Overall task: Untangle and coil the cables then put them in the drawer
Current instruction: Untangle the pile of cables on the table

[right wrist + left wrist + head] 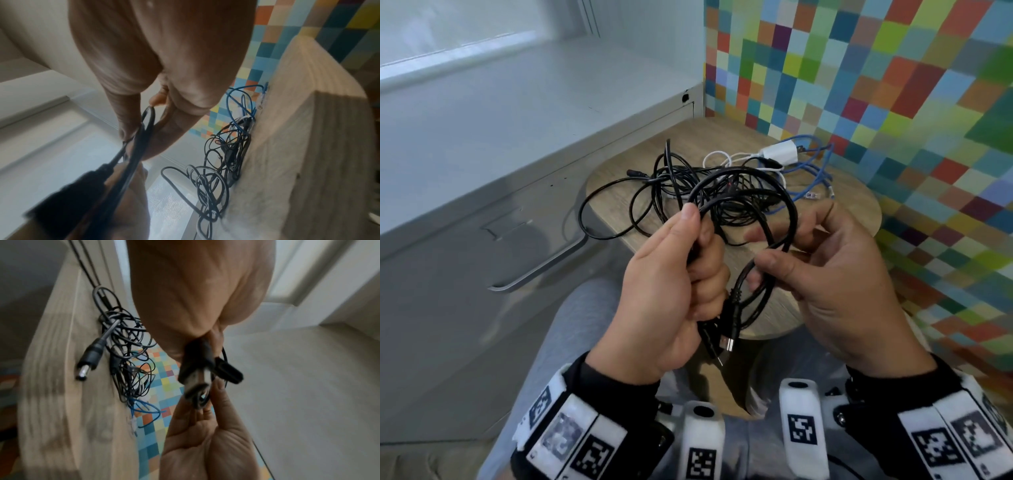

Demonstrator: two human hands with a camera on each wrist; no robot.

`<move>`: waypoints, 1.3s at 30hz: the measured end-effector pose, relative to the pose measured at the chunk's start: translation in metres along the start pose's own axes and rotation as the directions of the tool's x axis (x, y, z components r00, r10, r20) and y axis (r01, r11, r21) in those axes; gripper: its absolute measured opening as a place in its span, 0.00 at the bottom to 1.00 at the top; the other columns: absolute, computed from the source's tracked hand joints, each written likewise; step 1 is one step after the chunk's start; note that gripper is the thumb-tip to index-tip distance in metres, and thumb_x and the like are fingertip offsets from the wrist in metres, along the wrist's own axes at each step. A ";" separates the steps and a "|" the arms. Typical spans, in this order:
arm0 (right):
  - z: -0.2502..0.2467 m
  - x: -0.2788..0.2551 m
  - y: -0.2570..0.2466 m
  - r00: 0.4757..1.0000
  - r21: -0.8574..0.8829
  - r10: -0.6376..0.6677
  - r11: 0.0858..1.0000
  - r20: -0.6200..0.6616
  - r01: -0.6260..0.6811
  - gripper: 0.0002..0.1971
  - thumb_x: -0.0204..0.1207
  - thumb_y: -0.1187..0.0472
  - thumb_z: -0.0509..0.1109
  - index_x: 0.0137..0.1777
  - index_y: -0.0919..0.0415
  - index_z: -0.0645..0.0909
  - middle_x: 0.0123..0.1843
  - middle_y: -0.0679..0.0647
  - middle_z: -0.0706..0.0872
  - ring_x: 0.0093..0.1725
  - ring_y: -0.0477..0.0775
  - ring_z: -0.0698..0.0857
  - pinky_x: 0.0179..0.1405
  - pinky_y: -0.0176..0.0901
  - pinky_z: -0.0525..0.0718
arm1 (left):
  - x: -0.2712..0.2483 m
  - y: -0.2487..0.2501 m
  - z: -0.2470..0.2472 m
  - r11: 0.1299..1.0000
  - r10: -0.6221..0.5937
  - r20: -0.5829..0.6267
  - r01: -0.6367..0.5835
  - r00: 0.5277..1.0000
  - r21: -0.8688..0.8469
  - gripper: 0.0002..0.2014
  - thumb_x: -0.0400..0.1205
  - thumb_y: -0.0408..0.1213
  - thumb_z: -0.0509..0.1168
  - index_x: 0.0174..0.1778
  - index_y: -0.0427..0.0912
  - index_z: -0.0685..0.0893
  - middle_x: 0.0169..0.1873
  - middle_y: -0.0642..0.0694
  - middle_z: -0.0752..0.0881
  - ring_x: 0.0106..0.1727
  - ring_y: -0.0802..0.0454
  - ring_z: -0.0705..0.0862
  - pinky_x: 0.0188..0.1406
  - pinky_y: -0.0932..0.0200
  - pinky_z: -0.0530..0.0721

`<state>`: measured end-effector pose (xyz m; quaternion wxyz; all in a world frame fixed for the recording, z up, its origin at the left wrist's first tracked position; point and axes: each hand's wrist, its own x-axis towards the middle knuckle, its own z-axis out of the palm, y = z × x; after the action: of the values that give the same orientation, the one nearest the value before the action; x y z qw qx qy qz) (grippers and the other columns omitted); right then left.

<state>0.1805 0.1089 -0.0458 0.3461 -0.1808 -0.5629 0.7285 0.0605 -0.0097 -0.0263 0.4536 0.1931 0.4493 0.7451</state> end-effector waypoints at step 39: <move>-0.025 -0.002 -0.019 0.991 -0.673 -0.109 0.728 0.075 0.131 0.06 0.79 0.55 0.76 0.45 0.40 0.91 0.37 0.43 0.92 0.34 0.42 0.88 0.35 0.30 0.84 | 0.016 0.009 -0.021 0.983 0.126 -0.233 -0.152 0.964 -0.098 0.20 0.94 0.52 0.51 0.38 0.48 0.72 0.23 0.54 0.60 0.19 0.59 0.54 0.12 0.64 0.52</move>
<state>0.2036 0.1274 -0.0351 0.2945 -0.2464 -0.8046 0.4529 0.0329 -0.0077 -0.0314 0.3564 0.1116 0.4396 0.8169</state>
